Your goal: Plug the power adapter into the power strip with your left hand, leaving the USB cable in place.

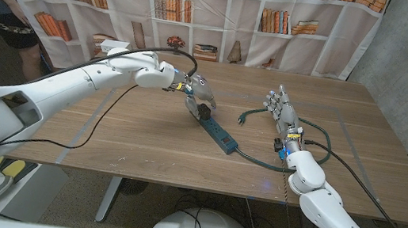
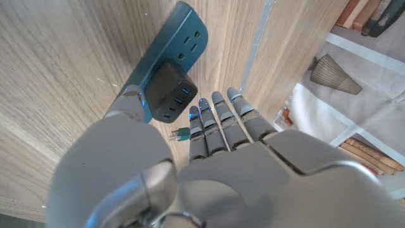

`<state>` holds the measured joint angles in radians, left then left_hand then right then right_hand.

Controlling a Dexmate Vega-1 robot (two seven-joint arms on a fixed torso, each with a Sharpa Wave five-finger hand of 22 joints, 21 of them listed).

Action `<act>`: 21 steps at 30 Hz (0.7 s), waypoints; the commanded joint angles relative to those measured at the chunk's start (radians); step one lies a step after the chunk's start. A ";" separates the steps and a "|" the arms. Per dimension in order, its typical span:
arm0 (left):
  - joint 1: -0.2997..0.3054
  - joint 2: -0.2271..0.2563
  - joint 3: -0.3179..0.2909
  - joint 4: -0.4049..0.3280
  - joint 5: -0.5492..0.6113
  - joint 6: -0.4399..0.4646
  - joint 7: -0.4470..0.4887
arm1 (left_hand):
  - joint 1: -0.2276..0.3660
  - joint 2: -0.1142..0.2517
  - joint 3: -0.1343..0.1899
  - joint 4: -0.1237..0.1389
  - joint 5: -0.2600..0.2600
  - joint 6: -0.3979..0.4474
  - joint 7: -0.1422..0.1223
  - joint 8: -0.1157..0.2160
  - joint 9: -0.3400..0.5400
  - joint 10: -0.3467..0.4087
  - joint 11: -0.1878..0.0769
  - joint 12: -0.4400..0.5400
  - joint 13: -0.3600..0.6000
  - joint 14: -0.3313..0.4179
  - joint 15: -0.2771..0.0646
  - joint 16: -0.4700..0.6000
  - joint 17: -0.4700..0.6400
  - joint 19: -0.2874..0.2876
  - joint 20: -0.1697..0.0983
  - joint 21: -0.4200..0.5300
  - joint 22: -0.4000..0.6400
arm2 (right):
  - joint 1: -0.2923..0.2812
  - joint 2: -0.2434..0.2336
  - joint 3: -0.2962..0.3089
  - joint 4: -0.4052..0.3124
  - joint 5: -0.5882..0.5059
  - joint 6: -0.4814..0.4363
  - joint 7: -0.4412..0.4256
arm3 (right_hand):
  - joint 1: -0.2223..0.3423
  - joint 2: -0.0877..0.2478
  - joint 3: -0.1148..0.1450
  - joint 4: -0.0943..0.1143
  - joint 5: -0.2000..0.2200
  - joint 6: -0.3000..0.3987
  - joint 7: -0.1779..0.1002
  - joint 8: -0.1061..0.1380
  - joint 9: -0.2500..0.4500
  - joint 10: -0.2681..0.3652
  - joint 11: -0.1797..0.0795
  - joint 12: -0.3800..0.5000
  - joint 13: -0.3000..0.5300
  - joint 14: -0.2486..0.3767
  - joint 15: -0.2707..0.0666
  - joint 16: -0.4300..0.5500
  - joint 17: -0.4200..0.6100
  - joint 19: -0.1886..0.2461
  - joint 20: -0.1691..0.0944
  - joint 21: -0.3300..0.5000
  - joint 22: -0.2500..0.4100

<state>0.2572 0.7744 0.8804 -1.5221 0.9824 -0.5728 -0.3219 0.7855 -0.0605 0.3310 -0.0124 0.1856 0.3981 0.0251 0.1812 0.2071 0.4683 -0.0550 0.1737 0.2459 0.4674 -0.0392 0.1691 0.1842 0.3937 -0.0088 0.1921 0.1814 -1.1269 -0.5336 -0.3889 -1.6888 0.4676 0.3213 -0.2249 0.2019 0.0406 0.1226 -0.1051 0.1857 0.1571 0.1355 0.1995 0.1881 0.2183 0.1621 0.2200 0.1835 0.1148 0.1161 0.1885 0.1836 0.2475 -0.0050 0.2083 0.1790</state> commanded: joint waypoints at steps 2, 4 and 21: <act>0.035 0.023 -0.060 -0.024 -0.045 0.027 0.044 | -0.016 0.003 -0.008 0.003 0.006 -0.007 -0.003 0.007 0.006 -0.008 0.004 0.007 0.002 -0.011 0.007 0.008 0.002 -0.008 0.007 0.000 0.001 | 0.014 0.003 -0.008 -0.001 0.001 -0.018 0.003 | 0.001 0.008 0.000 -0.002 0.007 0.009 0.008 -0.002 0.002 0.005 -0.003 -0.004 0.004 0.010 0.004 -0.001 0.004 0.008 0.005 -0.002 0.005; 0.035 0.024 -0.061 -0.025 -0.042 0.027 0.044 | -0.019 0.003 -0.009 0.004 0.006 -0.006 -0.005 0.008 0.006 -0.009 0.005 0.008 0.001 -0.012 0.009 0.008 0.002 -0.009 0.008 0.000 0.001 | 0.016 0.002 -0.008 -0.002 0.004 -0.023 0.005 | 0.001 0.008 0.000 -0.002 0.007 0.009 0.008 -0.002 0.002 0.004 -0.004 -0.004 0.004 0.010 0.004 -0.001 0.004 0.008 0.005 -0.002 0.005; 0.028 0.016 -0.063 -0.023 -0.034 0.025 0.052 | -0.028 0.009 -0.012 0.011 0.010 -0.003 -0.008 0.015 0.006 -0.017 0.000 0.012 -0.002 -0.020 0.016 0.011 0.003 -0.020 0.012 0.001 0.002 | 0.030 0.002 -0.010 0.007 0.016 -0.031 0.015 | 0.001 0.009 -0.001 -0.002 0.007 0.010 0.009 -0.002 0.002 0.005 -0.003 -0.004 0.005 0.010 0.005 -0.002 0.004 0.007 0.005 -0.002 0.005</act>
